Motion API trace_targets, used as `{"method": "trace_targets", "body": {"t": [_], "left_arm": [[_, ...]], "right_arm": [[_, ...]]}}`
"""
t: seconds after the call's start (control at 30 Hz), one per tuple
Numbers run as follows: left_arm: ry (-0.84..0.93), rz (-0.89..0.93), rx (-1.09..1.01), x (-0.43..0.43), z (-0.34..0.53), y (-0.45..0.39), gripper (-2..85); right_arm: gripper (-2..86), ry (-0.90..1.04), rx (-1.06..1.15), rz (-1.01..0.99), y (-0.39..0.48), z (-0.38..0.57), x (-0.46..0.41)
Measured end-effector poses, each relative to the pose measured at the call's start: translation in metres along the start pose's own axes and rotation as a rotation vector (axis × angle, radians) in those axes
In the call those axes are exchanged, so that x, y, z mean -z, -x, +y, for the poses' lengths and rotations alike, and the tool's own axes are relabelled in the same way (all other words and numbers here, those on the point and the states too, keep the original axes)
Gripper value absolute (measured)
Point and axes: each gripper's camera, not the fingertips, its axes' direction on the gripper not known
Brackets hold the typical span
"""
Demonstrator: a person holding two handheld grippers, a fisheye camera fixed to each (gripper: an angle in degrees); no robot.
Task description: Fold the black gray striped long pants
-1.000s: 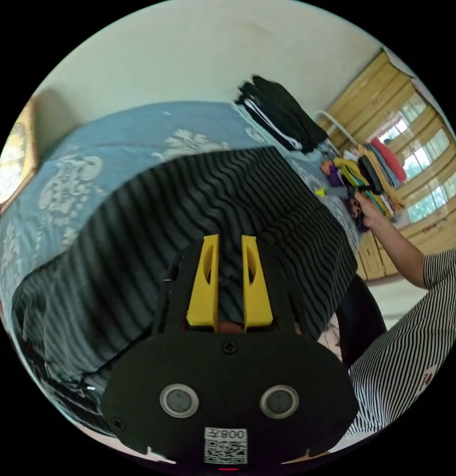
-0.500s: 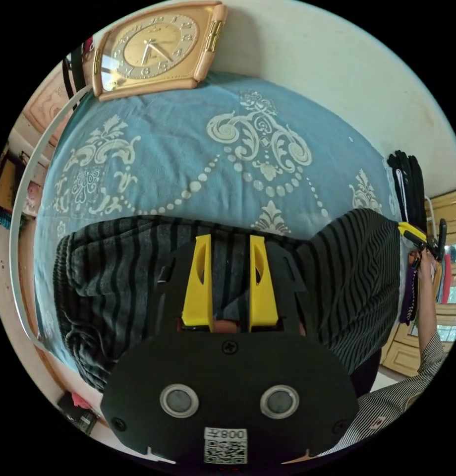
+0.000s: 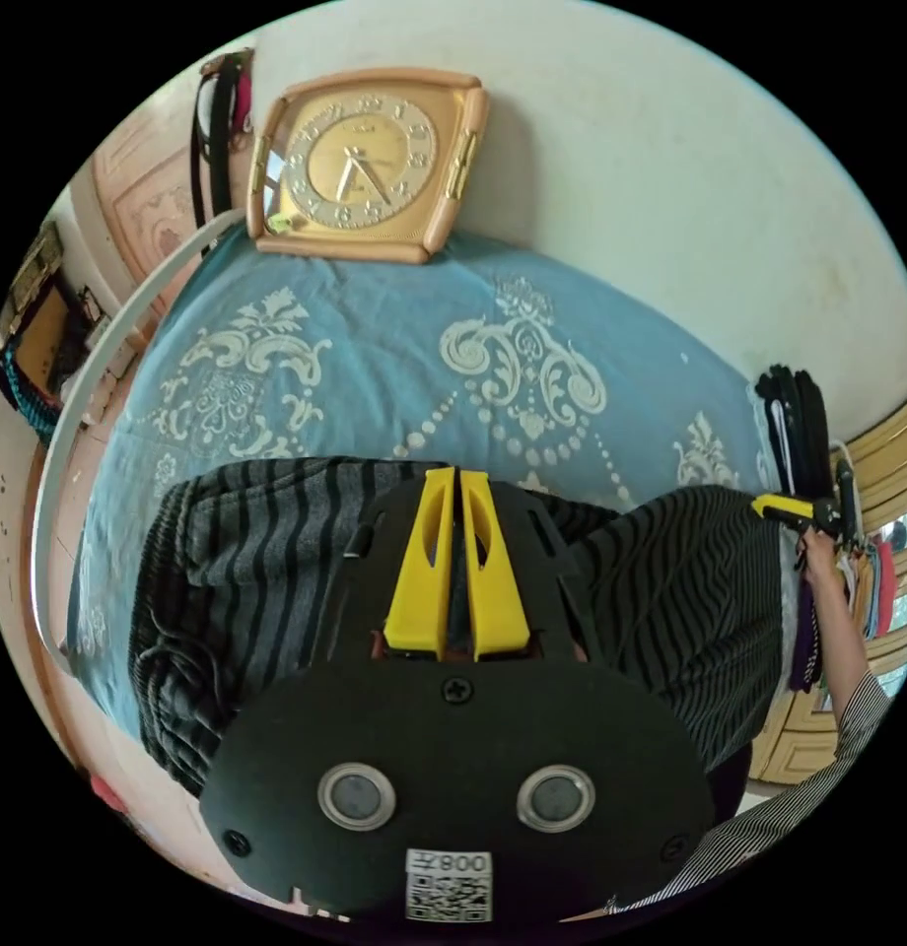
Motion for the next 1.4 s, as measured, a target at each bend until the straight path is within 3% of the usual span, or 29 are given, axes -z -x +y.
{"method": "trace_targets", "body": {"t": [0.17,0.37,0.47,0.73,0.97,1.03,1.2,1.4], "left_arm": [[-0.160,0.059,0.132,0.023,-0.007,0.019,0.8],[-0.098,0.025,0.200,-0.015,-0.017,0.014,1.4],[-0.119,0.169,0.085,-0.013,-0.005,-0.008,3.2],[0.126,0.512,-0.410,-0.029,0.091,-0.144,9.1],[0.243,0.332,-0.726,-0.056,0.137,-0.250,8.7],[0.277,0.161,-0.774,-0.069,0.147,-0.271,6.7],[0.297,0.181,-0.686,-0.078,0.151,-0.282,1.3],[0.290,0.219,-0.640,-0.078,0.162,-0.293,1.6]], "right_arm": [[2.6,-0.092,-0.001,0.007,0.004,0.014,0.022],[4.2,0.033,-0.186,-0.089,-0.019,0.014,-0.029],[4.5,-0.077,-0.239,-0.124,-0.024,0.039,-0.024],[7.4,-0.175,-0.392,-0.150,-0.019,0.184,-0.009],[8.4,-0.079,-0.578,-0.224,-0.015,0.289,-0.049],[7.3,-0.092,-0.583,-0.197,-0.013,0.298,-0.058],[3.3,-0.047,-0.575,-0.173,-0.015,0.312,-0.078],[2.3,-0.094,-0.576,-0.237,-0.018,0.348,-0.094]]}}
